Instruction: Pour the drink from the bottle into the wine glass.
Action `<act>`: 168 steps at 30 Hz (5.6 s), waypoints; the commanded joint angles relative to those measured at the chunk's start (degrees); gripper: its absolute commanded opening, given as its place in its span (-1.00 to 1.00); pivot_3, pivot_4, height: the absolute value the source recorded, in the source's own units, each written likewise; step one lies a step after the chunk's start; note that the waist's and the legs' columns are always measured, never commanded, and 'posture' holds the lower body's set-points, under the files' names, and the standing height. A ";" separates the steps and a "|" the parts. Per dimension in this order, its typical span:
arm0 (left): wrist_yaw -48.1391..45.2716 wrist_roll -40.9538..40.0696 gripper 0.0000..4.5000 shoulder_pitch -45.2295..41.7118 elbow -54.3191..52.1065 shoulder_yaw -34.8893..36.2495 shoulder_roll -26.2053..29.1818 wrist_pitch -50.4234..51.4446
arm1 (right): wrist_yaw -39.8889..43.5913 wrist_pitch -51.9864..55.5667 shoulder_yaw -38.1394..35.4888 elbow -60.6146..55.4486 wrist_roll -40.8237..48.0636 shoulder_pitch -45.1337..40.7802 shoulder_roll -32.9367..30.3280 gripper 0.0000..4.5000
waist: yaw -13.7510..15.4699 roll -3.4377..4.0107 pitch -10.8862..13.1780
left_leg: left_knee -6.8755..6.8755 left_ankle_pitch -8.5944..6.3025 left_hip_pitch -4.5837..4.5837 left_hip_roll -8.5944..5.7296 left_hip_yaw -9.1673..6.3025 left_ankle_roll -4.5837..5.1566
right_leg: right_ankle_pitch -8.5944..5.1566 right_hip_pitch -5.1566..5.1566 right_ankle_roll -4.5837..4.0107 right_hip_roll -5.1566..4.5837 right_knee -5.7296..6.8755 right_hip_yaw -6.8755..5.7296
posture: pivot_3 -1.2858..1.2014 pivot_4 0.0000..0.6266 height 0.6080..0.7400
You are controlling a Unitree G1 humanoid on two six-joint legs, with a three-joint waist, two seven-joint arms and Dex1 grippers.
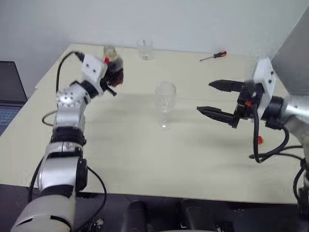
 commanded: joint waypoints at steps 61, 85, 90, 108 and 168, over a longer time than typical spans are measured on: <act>37.86 45.70 -0.66 -22.67 18.78 -30.68 4.09 -29.38 | -20.67 -0.55 8.51 -17.79 2.73 9.79 8.30 1.00 | -0.20 0.02 0.02 | 0.07 0.01 0.03 0.02 -0.01 -0.01 | 0.00 -0.01 0.02 0.06 0.12 0.03 | 0.03 -0.52 1.00; 42.06 48.95 -0.66 -23.95 19.18 -33.72 4.81 -28.96 | -16.75 -4.40 10.09 -16.01 -2.16 14.57 5.06 1.00 | -0.20 0.01 0.02 | 0.13 0.02 0.04 0.00 -0.01 -0.02 | 0.00 -0.02 0.02 0.04 0.24 0.03 | 0.03 -0.52 1.00; 42.04 48.82 -0.66 -23.93 19.20 -33.81 4.80 -28.84 | -16.72 -3.38 9.58 -16.30 -1.81 13.47 5.05 1.00 | -0.20 0.01 0.02 | 0.13 0.02 0.05 0.00 -0.01 -0.02 | 0.00 -0.02 0.02 0.05 0.28 0.03 | 0.03 -0.52 1.00; 40.14 46.48 -0.66 -22.89 19.54 -32.28 4.76 -28.67 | -15.93 -4.35 9.65 -14.60 -3.18 11.19 5.31 1.00 | -0.20 0.01 0.02 | 0.16 0.02 0.08 -0.01 -0.01 -0.02 | 0.00 -0.04 0.02 0.04 0.41 0.03 | 0.03 -0.52 1.00; 35.10 -9.69 0.98 40.83 -65.41 16.71 -5.54 48.50 | 5.92 -7.76 8.63 5.58 -0.33 -2.65 0.64 1.00 | -0.19 -0.11 -0.08 | 0.78 0.00 0.13 0.09 -0.18 -0.02 | -0.02 0.08 -0.01 0.02 0.90 -0.05 | 0.03 -0.52 1.00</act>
